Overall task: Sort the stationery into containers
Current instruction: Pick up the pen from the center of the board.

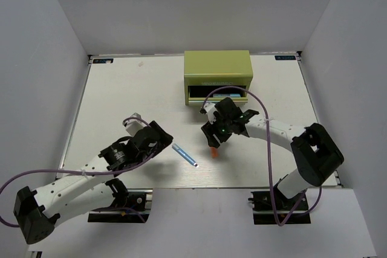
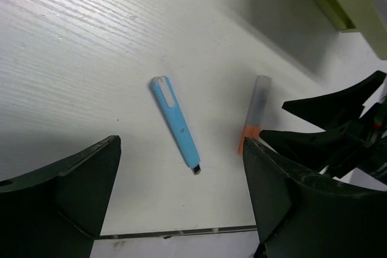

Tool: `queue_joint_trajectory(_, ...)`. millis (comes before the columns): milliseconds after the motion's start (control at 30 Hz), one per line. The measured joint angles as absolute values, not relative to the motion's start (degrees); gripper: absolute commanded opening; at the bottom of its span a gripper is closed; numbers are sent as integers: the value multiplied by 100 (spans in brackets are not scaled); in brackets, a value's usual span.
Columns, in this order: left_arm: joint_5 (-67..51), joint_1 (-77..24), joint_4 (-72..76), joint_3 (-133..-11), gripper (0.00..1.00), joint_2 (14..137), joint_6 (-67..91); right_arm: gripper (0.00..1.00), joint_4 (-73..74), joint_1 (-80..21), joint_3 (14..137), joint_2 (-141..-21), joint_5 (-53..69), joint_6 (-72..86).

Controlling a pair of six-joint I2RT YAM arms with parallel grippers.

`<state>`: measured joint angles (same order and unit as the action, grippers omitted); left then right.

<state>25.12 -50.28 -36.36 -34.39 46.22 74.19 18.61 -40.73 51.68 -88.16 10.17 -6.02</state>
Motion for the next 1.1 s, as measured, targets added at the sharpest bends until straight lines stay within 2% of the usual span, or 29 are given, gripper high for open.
queue_joint_trajectory(100,2508,-5028,-3745,-3446,100,4757,7347,71,1653,-4281,5166,-8952,810,-425)
queue_joint_trajectory(300,2508,-5028,-3791,-3363,100,4512,7352,71,1387,-4578,5164,-9172,384,-198)
queue_joint_trajectory(400,2508,-5015,-3793,-3238,100,4331,7413,63,1269,-4652,5137,-9288,167,-156)
queue_joint_trajectory(600,2484,-5000,-3776,-3081,100,4261,7487,57,1041,-4681,4921,-9297,-34,-38)
queue_joint_trajectory(733,2443,-4963,-3688,-2923,97,4226,7529,48,934,-4694,4882,-9297,-108,-43)
queue_joint_trajectory(767,2436,-4960,-3642,-2864,95,4193,7542,40,908,-4694,4866,-9297,-108,-43)
queue_joint_trajectory(867,2414,-4958,-3463,-2694,89,4051,7575,26,858,-4696,4838,-9286,5,-211)
queue_joint_trajectory(967,2351,-4958,-3240,-2609,85,3999,7640,17,902,-4742,4827,-9258,255,-484)
queue_joint_trajectory(1100,2217,-4958,-2989,-2593,85,4318,7767,13,1188,-4805,4829,-9142,644,-982)
